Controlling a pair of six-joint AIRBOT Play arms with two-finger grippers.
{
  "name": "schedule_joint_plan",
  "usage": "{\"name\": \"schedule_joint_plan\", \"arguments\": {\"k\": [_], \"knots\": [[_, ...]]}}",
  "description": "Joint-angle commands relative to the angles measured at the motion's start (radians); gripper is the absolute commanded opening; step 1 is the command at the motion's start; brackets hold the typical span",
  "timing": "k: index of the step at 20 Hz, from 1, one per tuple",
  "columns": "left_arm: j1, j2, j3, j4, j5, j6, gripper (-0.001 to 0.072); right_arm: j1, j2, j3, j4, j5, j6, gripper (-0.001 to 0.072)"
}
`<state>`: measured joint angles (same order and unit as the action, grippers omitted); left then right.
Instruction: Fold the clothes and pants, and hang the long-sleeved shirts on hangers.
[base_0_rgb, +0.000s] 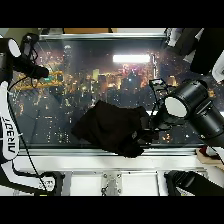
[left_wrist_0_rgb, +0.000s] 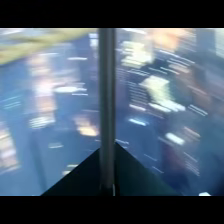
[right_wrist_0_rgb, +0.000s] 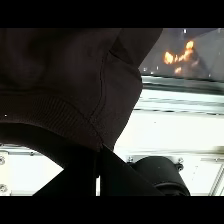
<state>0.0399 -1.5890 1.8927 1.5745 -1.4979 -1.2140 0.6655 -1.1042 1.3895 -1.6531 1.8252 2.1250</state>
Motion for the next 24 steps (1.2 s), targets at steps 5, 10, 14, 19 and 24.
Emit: {"name": "schedule_joint_plan", "arguments": {"k": [5, 10, 14, 19, 24], "knots": [[-0.019, 0.177, -0.185, -0.356, -0.311, 0.277, 0.0016, 0.001, -0.001, 0.000, 0.000, 0.000, 0.000, 0.0019], [0.014, 0.283, -0.393, -0.347, -0.303, 0.634, 0.0015, 0.001, -0.001, 0.000, 0.000, 0.000, 0.000, 0.0019], [0.089, 0.424, -0.571, -0.410, -0.307, 0.969, 0.0014, 0.001, -0.001, 0.000, 0.000, 0.000, 0.000, 0.0020], [0.141, 0.605, -0.780, -0.451, -0.297, 1.010, 0.0014, 0.001, -0.001, 0.000, 0.000, 0.000, 0.000, 0.0019], [0.024, 0.744, -0.975, -0.449, -0.296, 1.009, 0.0014, 0.001, -0.001, 0.000, 0.000, 0.000, 0.000, 0.0020]]}}
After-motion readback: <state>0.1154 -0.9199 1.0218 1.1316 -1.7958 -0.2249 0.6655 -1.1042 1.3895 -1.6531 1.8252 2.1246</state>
